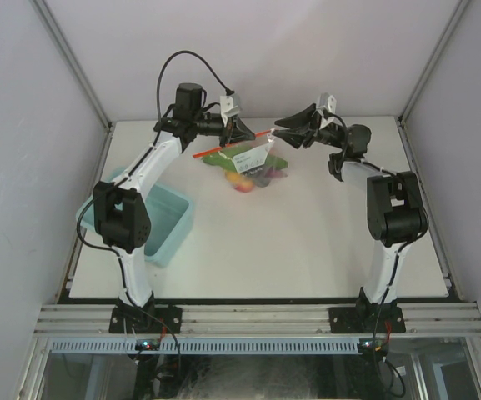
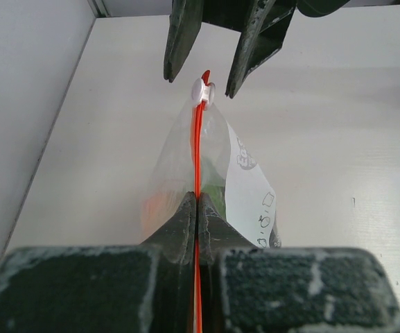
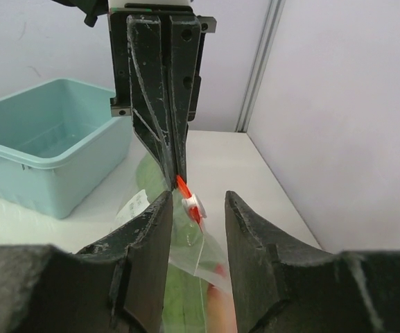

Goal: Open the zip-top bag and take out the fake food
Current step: Unzip the zipper food storage bag at the center of the board.

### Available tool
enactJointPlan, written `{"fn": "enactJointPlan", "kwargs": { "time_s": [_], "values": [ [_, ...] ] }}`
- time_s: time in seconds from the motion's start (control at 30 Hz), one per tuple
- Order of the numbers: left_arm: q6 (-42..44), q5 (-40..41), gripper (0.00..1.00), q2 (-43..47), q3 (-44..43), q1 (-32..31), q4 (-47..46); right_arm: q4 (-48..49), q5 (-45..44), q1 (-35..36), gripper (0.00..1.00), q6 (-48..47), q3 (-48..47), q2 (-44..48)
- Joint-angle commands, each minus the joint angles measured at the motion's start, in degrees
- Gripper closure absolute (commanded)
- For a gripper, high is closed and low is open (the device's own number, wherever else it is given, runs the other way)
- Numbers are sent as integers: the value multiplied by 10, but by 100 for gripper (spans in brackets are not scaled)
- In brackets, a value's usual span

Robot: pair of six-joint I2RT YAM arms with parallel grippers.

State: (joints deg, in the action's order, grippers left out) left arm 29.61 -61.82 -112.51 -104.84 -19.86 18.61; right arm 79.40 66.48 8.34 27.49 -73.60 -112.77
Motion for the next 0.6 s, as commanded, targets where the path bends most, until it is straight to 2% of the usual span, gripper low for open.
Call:
{"fn": "enactJointPlan", "kwargs": {
  "time_s": [0.0, 0.57],
  "values": [
    [12, -25, 100, 42, -4, -3, -10, -2, 6, -1, 65, 3, -26, -10],
    [-3, -20, 100, 41, -8, -3, -15, -23, 34, 10, 84, -16, -31, -7]
  ]
}}
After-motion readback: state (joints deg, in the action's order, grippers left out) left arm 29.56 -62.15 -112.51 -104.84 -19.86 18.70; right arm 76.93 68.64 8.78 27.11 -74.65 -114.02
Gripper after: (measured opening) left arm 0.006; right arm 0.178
